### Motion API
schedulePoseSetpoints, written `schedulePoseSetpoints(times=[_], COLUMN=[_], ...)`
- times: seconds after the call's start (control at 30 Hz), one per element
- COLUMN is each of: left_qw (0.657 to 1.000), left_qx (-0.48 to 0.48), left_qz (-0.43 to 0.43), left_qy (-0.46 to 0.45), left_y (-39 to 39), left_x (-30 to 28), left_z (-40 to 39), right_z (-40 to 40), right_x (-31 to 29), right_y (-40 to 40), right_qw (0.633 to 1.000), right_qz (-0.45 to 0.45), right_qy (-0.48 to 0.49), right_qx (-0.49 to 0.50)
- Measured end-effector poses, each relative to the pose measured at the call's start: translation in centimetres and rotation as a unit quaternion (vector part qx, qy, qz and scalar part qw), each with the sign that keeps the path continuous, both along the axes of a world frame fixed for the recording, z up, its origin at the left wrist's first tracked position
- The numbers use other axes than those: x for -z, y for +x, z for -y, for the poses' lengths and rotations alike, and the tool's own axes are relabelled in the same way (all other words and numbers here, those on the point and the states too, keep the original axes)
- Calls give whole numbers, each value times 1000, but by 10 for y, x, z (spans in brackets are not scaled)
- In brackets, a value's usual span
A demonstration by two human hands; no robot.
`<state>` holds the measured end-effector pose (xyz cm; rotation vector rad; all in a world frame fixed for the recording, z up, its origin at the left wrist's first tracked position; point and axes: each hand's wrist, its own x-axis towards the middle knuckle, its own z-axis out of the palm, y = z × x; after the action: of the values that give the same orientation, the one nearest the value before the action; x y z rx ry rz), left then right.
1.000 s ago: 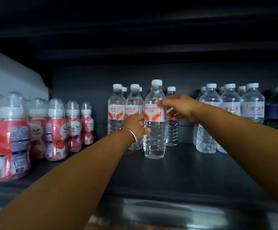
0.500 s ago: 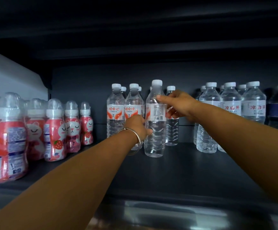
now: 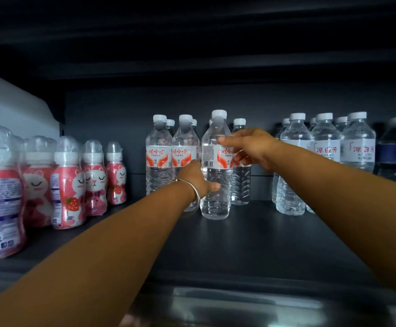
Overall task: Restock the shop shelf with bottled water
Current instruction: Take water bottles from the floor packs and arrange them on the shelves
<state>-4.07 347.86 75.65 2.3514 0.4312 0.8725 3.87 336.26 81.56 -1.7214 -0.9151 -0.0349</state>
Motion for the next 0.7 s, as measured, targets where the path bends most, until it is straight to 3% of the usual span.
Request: schedulePoseSetpoints(times=[0.23, 0.4, 0.7], left_qw=[998, 1000, 998], left_qx=[-50, -15, -49], left_qz=[23, 0, 5], left_qy=[11, 4, 29], left_y=[5, -1, 1], left_x=[2, -2, -2], left_z=[-6, -7, -11], right_z=[1, -8, -25], right_x=[2, 10, 9], right_y=[3, 4, 4], right_qw=[999, 996, 991], right_qz=[-18, -37, -51], right_qy=[-24, -77, -122], right_qx=[11, -15, -31])
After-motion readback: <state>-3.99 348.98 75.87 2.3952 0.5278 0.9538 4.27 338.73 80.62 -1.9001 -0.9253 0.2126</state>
